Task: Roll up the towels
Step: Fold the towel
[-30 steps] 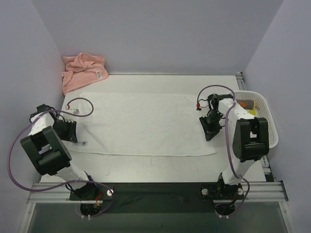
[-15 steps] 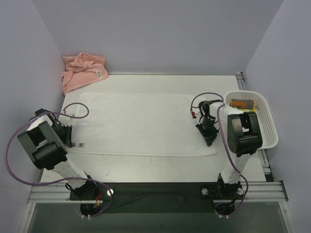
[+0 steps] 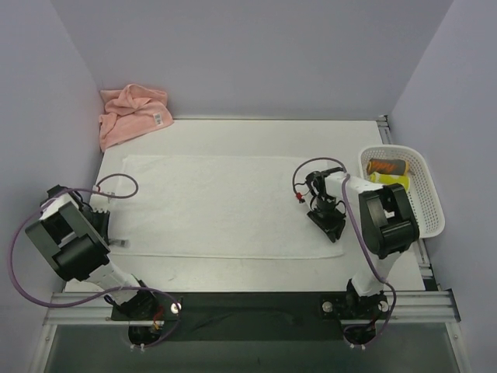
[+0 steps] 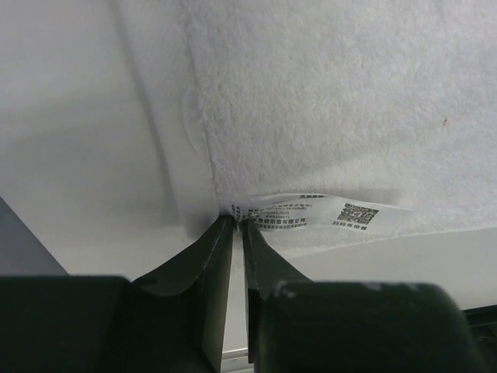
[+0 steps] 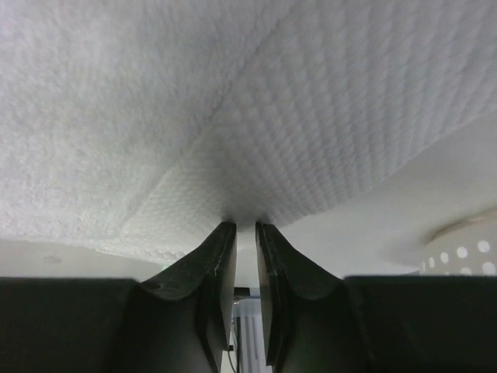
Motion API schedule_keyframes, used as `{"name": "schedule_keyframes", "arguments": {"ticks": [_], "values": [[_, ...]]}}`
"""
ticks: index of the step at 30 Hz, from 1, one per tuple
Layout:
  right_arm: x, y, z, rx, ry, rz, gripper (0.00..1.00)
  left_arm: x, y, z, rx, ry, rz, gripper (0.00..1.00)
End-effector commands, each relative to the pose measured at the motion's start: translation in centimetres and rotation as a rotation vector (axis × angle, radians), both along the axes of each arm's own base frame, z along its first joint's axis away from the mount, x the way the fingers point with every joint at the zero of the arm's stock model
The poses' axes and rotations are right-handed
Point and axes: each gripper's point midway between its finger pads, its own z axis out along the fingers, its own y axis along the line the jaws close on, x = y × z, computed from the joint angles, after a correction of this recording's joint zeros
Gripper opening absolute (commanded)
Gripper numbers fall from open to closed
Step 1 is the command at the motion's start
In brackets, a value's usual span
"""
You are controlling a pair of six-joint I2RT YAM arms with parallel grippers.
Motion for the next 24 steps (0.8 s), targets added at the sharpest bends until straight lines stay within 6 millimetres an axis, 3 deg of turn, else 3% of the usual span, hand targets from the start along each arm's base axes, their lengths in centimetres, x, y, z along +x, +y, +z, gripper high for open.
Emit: {"name": "schedule_keyframes", "arguments": {"ticks": [1,2,3,4,5,6,8,9,11,12,13,14,15,17,18,19,20,21,22,23,24], "values": [[-1.2,-0.4,2.5,-0.003,0.03,0.028,0.22,-2.7,-0.2,0.4,0.002,0.073,-0.059,0.23],[-0.6,-0.1,3.3,0.016,0.011,0.032,0.26,-1.5,-0.2,1.6,-0.013,0.018,-0.067,0.26],[0.0,0.3,4.0,0.046,-0.01,0.023,0.4,-0.7,-0.4,2.7,-0.023,-0.022,-0.072,0.3],[0.9,0.4,4.9,0.067,-0.053,0.014,0.48,-0.5,-1.0,3.7,-0.057,-0.036,-0.075,0.4],[1.7,0.4,5.7,0.077,-0.077,0.008,0.54,1.5,-0.1,5.8,-0.037,-0.102,-0.079,0.45],[4.0,1.1,7.5,0.128,-0.151,-0.008,0.7,2.9,-0.6,6.9,-0.076,-0.163,-0.081,0.48],[6.5,1.1,9.0,0.183,-0.211,-0.067,0.76,5.2,-0.8,8.9,-0.113,-0.237,-0.079,0.55],[8.9,1.4,10.8,0.213,-0.282,-0.081,0.77,7.5,-0.6,11.2,-0.125,-0.326,-0.08,0.55],[11.4,1.0,11.3,0.226,-0.317,-0.13,0.74,10.2,-1.0,12.2,-0.163,-0.387,-0.089,0.56],[12.6,1.0,11.7,0.229,-0.336,-0.143,0.67,12.2,-0.8,13.9,-0.17,-0.441,-0.065,0.56],[15.3,0.6,12.3,0.228,-0.384,-0.162,0.64,13.8,-0.5,14.3,-0.161,-0.474,-0.062,0.56],[16.4,0.6,12.2,0.231,-0.4,-0.186,0.59,15.5,-1.0,13.9,-0.175,-0.477,-0.069,0.56],[17.8,0.5,11.2,0.227,-0.389,-0.212,0.56,17.1,-0.9,14.8,-0.171,-0.502,-0.046,0.56],[21.2,0.1,12.2,0.238,-0.461,-0.25,0.51,19.9,-0.6,14.2,-0.156,-0.524,-0.047,0.55],[22.1,0.0,10.6,0.229,-0.44,-0.28,0.48,21.5,-1.2,14.3,-0.149,-0.545,-0.052,0.55],[24.0,0.0,11.5,0.241,-0.491,-0.285,0.47,22.7,-0.7,14.8,-0.117,-0.564,-0.044,0.55],[24.8,0.0,11.1,0.237,-0.499,-0.29,0.46,23.7,-0.5,14.0,-0.116,-0.561,-0.032,0.55],[25.7,0.0,9.5,0.227,-0.48,-0.299,0.46,25.0,-0.7,14.1,-0.112,-0.583,-0.027,0.55],[26.5,0.0,9.2,0.225,-0.497,-0.317,0.46,26.1,-0.4,14.9,-0.102,-0.61,-0.023,0.55],[28.0,-0.2,9.4,0.224,-0.541,-0.327,0.46,26.9,0.0,13.9,-0.106,-0.599,-0.005,0.55],[28.6,-0.3,8.1,0.216,-0.535,-0.341,0.46,27.5,0.1,13.8,-0.117,-0.602,0.02,0.55]]}}
